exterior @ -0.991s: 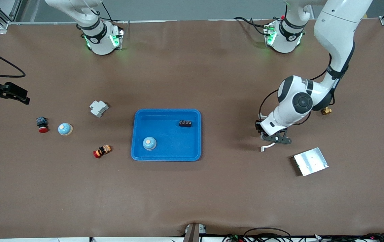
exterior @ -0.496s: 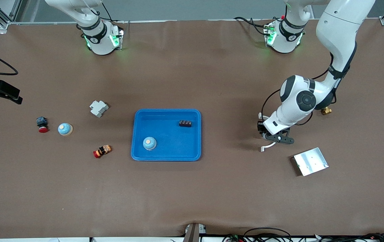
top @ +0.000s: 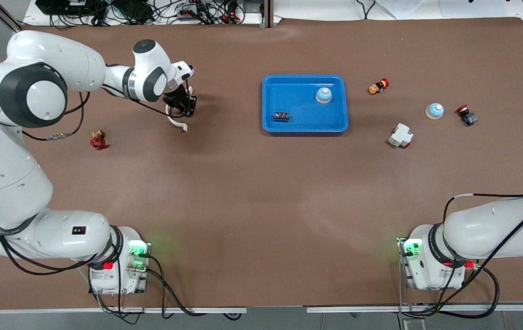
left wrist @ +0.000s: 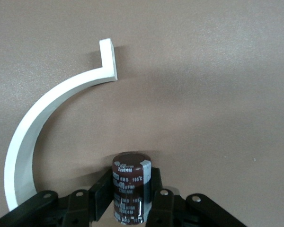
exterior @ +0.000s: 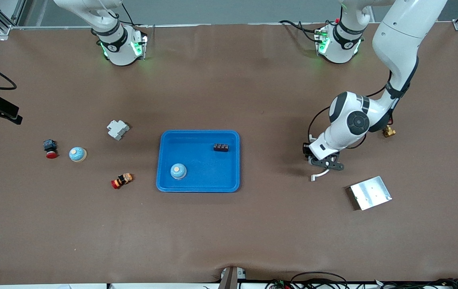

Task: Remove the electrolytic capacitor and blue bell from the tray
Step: 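Carry the capacitor to the white arc and set it down with the left gripper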

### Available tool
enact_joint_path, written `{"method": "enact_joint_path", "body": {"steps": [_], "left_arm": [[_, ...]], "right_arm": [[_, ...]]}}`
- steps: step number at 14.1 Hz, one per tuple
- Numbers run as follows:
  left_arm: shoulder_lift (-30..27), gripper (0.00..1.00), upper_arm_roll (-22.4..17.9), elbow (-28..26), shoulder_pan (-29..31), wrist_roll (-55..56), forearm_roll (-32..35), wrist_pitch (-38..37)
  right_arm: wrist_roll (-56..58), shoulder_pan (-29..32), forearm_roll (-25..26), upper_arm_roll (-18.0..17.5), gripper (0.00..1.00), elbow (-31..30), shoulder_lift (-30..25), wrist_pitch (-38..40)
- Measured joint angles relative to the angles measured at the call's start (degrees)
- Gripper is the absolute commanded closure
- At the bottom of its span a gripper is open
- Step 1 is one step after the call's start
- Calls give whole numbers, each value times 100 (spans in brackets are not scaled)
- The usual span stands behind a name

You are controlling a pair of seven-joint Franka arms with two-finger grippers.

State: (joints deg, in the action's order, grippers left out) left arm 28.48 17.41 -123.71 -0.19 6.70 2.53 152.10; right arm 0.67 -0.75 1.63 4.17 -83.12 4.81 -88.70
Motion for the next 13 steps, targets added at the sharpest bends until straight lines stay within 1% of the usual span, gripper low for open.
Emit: {"method": "enact_joint_path", "body": {"steps": [1,2,3,4,10,13], "left_arm": [[0,100,0,0,0,0,0,0],[1,90,0,0,0,0,0,2],[0,26,0,-1,0,0,0,2],[1,0,0,-1,0,3,0,3],[70,0,57,4,-27,113,0,119],[-22,0,92,69,-26,406,0,110]], "right_arm": [[0,0,0,-2,0,0,0,0],[0,0,0,-3,0,0,0,0],[-1,0,0,-3,0,0,0,0],[-2,0,0,-3,0,0,0,0],[-7,-2,0,-13,0,0,0,15],[-7,-2,-1,-30,0,0,2,12]]}}
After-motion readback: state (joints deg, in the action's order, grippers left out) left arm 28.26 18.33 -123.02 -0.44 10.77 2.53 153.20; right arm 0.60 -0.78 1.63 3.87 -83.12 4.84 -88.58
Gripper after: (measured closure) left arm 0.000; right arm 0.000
